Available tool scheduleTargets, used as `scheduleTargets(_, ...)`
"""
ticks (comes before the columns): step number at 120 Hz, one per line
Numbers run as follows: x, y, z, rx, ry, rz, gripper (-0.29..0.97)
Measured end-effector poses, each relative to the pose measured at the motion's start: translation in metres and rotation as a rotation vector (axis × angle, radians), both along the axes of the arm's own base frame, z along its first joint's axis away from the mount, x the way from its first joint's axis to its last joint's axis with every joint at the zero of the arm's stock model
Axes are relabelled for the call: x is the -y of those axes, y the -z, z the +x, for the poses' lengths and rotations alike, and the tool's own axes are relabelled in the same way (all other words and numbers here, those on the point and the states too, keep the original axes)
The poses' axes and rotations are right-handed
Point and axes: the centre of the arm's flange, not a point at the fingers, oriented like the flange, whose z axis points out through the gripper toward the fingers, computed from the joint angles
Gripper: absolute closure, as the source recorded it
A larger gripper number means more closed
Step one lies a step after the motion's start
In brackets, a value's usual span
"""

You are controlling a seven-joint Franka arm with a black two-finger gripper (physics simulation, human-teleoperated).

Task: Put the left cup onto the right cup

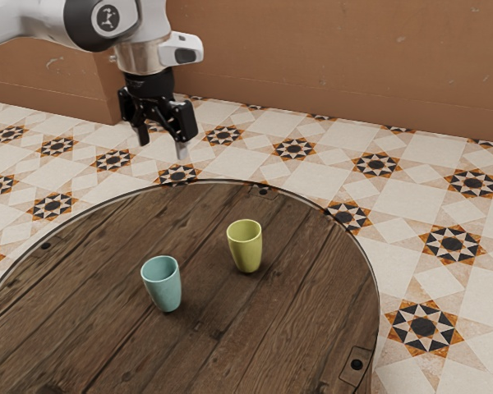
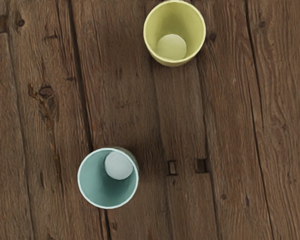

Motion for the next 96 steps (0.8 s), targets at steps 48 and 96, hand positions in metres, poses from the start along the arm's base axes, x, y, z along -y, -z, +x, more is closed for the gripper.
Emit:
scheduleTargets(48, -0.004, 0.023, 0.003, -0.032, 0.016, 0.008, 0.0)
scheduleTargets(96, -0.021, 0.108, 0.012, -0.105, -0.008, 0.009, 0.0)
